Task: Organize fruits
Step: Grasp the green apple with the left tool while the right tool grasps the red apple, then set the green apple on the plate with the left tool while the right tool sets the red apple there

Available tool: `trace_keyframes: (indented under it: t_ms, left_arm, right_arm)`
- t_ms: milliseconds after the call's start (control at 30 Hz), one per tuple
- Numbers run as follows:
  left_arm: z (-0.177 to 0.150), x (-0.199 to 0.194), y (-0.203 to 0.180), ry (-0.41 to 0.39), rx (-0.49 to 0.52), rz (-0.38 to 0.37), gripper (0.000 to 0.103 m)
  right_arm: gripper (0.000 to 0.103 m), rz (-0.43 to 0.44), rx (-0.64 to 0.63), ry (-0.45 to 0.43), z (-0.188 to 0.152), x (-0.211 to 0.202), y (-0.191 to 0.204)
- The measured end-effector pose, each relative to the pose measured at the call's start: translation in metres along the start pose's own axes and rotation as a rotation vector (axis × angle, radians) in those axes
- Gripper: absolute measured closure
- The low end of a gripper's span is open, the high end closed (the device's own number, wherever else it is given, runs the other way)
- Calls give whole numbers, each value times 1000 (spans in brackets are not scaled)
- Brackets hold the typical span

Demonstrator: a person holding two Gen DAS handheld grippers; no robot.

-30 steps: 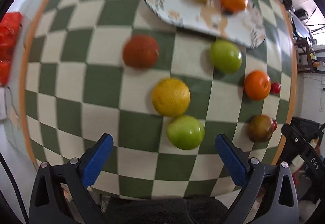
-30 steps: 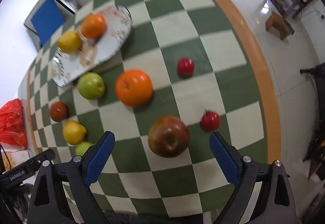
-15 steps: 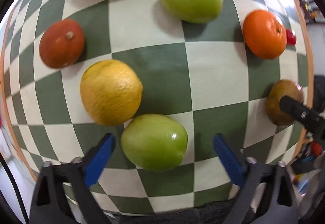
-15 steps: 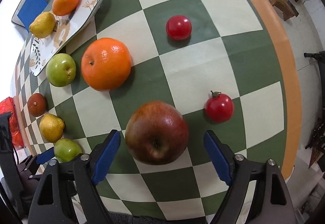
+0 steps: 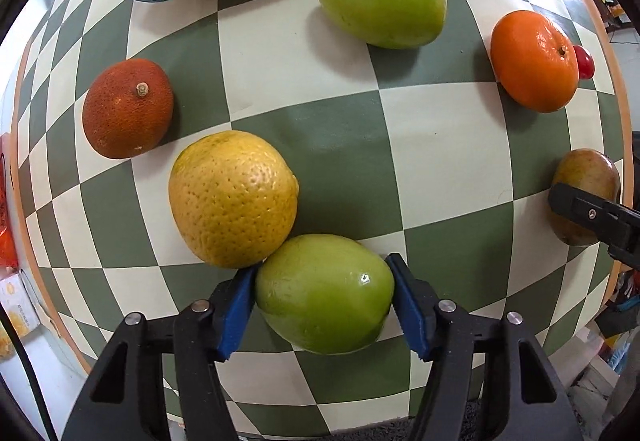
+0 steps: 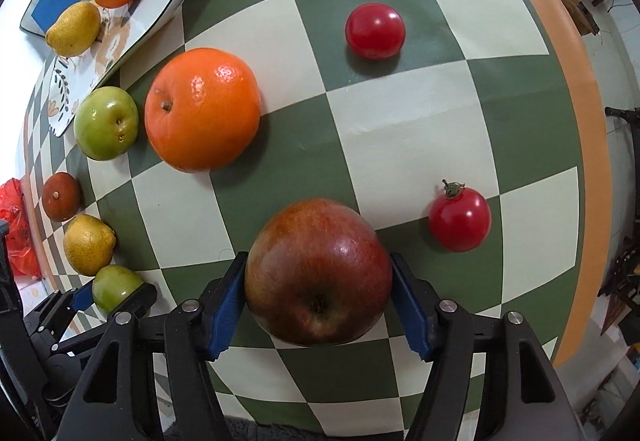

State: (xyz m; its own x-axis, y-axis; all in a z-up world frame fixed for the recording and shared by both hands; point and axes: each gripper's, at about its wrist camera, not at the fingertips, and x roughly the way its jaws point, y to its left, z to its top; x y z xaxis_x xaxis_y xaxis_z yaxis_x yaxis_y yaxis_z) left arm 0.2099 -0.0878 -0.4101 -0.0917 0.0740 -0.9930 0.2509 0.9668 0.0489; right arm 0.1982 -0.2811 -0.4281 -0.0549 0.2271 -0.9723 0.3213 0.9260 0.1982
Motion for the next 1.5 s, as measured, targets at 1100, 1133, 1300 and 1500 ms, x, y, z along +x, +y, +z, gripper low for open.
trace_keyframes:
  t_ms: [1100, 1133, 1300, 1500]
  left_arm:
    - [199, -81, 157, -113, -252, -70, 42]
    - [202, -77, 158, -106, -257, -71, 42]
    - [207, -63, 160, -77, -259, -73, 42]
    - [205, -53, 157, -47, -243, -62, 42]
  right_arm:
    - [34, 68, -216, -133, 159, -32, 171]
    - [34, 62, -221, -126, 160, -27, 171]
    - [34, 60, -228, -96, 165, -13, 170]
    - [33, 75, -212, -77, 168, -11, 162]
